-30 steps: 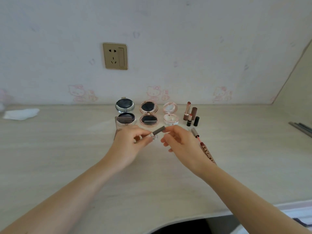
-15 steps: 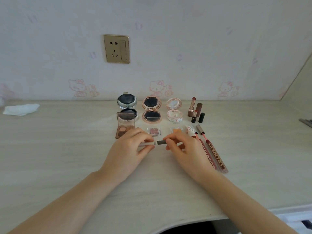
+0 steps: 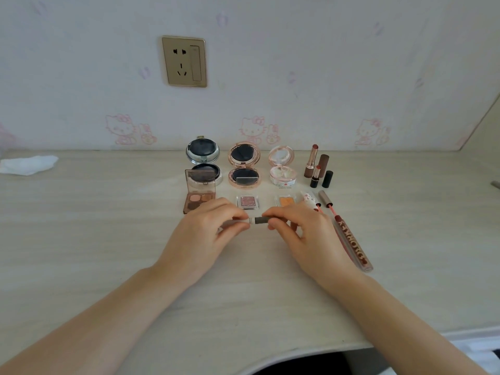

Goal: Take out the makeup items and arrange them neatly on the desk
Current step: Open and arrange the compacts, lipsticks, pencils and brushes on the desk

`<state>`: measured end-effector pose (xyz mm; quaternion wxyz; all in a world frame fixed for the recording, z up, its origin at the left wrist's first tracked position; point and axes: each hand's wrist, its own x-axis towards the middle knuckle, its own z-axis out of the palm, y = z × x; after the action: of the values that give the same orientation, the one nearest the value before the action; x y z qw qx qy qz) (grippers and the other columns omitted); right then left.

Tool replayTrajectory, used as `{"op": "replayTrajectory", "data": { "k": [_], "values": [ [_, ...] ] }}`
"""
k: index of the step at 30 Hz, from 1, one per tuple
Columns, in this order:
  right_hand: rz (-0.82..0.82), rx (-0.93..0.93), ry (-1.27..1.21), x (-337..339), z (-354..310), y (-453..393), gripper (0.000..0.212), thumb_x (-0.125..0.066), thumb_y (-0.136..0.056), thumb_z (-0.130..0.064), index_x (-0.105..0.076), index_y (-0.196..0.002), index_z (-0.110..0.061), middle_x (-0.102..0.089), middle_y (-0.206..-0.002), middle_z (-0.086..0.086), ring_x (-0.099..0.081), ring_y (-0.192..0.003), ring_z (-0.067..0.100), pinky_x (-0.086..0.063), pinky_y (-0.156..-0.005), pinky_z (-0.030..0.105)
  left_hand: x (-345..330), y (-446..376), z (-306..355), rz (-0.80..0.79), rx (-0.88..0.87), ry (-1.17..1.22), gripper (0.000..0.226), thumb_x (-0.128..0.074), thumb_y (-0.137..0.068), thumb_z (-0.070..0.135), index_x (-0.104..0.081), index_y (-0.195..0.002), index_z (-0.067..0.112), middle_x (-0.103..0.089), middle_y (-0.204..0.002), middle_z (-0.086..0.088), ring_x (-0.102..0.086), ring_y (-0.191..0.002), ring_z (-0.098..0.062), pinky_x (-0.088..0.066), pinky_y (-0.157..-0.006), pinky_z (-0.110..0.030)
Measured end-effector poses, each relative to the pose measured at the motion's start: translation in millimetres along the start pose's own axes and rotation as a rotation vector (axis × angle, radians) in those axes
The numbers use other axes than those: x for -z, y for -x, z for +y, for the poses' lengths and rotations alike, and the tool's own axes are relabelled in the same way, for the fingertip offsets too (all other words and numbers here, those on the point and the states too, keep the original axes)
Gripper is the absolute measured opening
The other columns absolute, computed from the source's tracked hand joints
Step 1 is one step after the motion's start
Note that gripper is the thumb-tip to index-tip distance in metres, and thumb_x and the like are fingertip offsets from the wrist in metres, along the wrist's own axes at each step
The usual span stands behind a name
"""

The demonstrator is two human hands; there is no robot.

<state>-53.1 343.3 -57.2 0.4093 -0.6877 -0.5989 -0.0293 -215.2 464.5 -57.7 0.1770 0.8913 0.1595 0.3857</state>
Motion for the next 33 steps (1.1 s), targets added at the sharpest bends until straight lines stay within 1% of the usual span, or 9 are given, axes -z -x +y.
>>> {"op": "replayTrajectory", "data": {
  "k": [3,7,10,12,15,22,27,31,33],
  "values": [
    [0.04,0.048,0.01,1.1,-0.1,0.5,0.014,-0.064,-0.09,-0.018,-0.073,-0.1,-0.021,-0.068,-0.087,-0.006,-0.047,-0.081,-0.003,-0.04,-0.074,0.013,0.4,-0.6,-0.4,-0.019,-0.01,0.032,0.009,-0.068,-0.085,0.025,-0.07,-0.088,0.017,-0.056,-0.082,0.022,-0.05,-0.085,0.012,-0.04,-0.07,-0.008],
    [0.079,0.059,-0.029,1.6,0.3,0.9,0.016,-0.07,-0.085,-0.014,-0.073,-0.099,-0.021,-0.068,-0.088,-0.01,-0.049,-0.08,-0.002,-0.042,-0.073,0.016,0.5,0.6,1.1,-0.036,0.016,0.075,0.013,-0.063,-0.087,0.028,-0.069,-0.091,0.017,-0.061,-0.086,0.016,-0.056,-0.084,0.002,-0.047,-0.071,-0.02],
    [0.001,-0.095,-0.13,0.9,-0.8,1.6,0.02,-0.063,-0.086,-0.037,-0.068,-0.105,-0.033,-0.067,-0.087,-0.018,-0.061,-0.078,0.003,-0.051,-0.069,0.021,3.3,0.9,5.6,-0.039,-0.046,-0.082,0.009,-0.066,-0.087,0.024,-0.066,-0.09,0.015,-0.059,-0.087,0.011,-0.049,-0.084,-0.003,-0.045,-0.069,-0.026],
    [-0.065,-0.137,-0.152,-1.3,-0.3,2.3,0.023,-0.053,-0.088,-0.048,-0.064,-0.106,-0.039,-0.068,-0.083,-0.024,-0.063,-0.078,0.0,-0.051,-0.068,0.019,5.6,-0.1,10.0,-0.069,-0.11,-0.186,0.01,-0.061,-0.09,0.022,-0.064,-0.092,0.013,-0.06,-0.088,0.005,-0.054,-0.084,-0.013,-0.047,-0.068,-0.032],
    [-0.102,-0.072,-0.087,-2.2,0.1,2.8,0.015,-0.052,-0.093,-0.036,-0.066,-0.096,-0.037,-0.066,-0.077,-0.027,-0.061,-0.076,-0.001,-0.044,-0.065,0.012,6.7,-0.2,17.5,-0.137,-0.184,-0.287,0.019,-0.049,-0.092,0.018,-0.064,-0.097,0.009,-0.063,-0.088,0.0,-0.06,-0.081,-0.023,-0.05,-0.065,-0.038],
    [-0.128,0.01,-0.11,-3.6,-0.1,2.5,0.015,-0.06,-0.091,-0.023,-0.069,-0.098,-0.032,-0.067,-0.077,-0.021,-0.06,-0.081,0.0,-0.037,-0.07,0.007,8.0,1.3,20.3,-0.179,-0.165,-0.302,0.033,-0.044,-0.09,0.032,-0.066,-0.084,0.009,-0.064,-0.073,0.0,-0.061,-0.068,-0.021,-0.05,-0.049,-0.036],
    [-0.091,0.036,-0.092,-2.0,-2.1,2.6,0.018,-0.052,-0.091,-0.038,-0.066,-0.102,-0.039,-0.066,-0.081,-0.024,-0.06,-0.085,0.004,-0.042,-0.069,0.013,5.6,1.8,23.9,-0.192,-0.165,-0.341,0.038,-0.038,-0.094,0.034,-0.069,-0.092,0.012,-0.064,-0.078,0.0,-0.062,-0.062,-0.022,-0.048,-0.046,-0.034],
    [-0.081,0.038,-0.125,-4.0,-3.1,2.0,0.02,-0.048,-0.09,-0.044,-0.065,-0.102,-0.041,-0.067,-0.083,-0.025,-0.063,-0.083,0.007,-0.049,-0.069,0.026,7.2,1.7,24.2,-0.211,-0.12,-0.306,0.047,-0.029,-0.095,0.043,-0.066,-0.095,0.014,-0.063,-0.078,0.001,-0.062,-0.065,-0.027,-0.048,-0.05,-0.04],
    [-0.083,0.042,-0.128,-5.5,-2.9,1.6,0.021,-0.048,-0.09,-0.045,-0.064,-0.103,-0.042,-0.067,-0.083,-0.025,-0.063,-0.083,0.009,-0.051,-0.071,0.032,7.4,2.3,24.5,-0.221,-0.102,-0.296,0.043,-0.031,-0.095,0.045,-0.063,-0.094,0.016,-0.062,-0.077,0.003,-0.061,-0.067,-0.027,-0.046,-0.052,-0.038]
  ]
}}
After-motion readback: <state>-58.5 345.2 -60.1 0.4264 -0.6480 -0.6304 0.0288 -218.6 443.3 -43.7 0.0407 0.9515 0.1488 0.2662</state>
